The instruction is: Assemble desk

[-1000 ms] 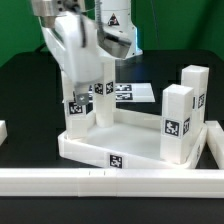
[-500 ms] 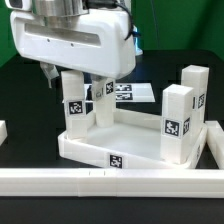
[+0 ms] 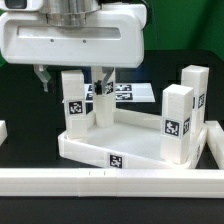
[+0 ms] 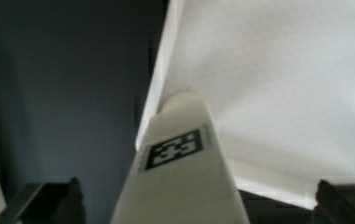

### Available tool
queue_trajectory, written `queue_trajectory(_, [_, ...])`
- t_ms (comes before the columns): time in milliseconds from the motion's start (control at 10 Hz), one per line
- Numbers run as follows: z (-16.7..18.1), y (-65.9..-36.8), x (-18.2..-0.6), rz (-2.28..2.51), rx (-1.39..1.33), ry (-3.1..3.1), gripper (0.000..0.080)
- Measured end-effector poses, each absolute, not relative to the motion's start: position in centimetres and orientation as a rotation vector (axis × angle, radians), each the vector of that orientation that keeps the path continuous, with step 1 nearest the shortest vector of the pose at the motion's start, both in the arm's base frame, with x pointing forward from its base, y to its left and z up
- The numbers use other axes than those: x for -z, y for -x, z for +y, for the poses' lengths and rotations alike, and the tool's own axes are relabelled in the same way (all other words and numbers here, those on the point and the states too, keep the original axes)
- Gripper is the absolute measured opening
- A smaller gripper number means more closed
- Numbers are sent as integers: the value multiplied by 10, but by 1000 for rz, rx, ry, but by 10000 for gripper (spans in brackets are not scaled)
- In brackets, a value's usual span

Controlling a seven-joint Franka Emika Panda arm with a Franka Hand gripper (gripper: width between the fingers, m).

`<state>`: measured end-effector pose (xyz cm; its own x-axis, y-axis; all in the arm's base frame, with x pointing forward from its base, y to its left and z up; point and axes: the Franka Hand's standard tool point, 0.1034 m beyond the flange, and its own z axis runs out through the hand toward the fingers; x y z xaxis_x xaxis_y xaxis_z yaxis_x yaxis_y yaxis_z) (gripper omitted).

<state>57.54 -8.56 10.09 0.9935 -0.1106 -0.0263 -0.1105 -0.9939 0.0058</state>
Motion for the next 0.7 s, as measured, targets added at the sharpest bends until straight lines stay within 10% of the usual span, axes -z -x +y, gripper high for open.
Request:
queue_trajectory(500, [-88, -577, -102, 171, 43, -3125, 634])
queue_trajectory(700, [-88, -577, -102, 167, 44, -3125, 283])
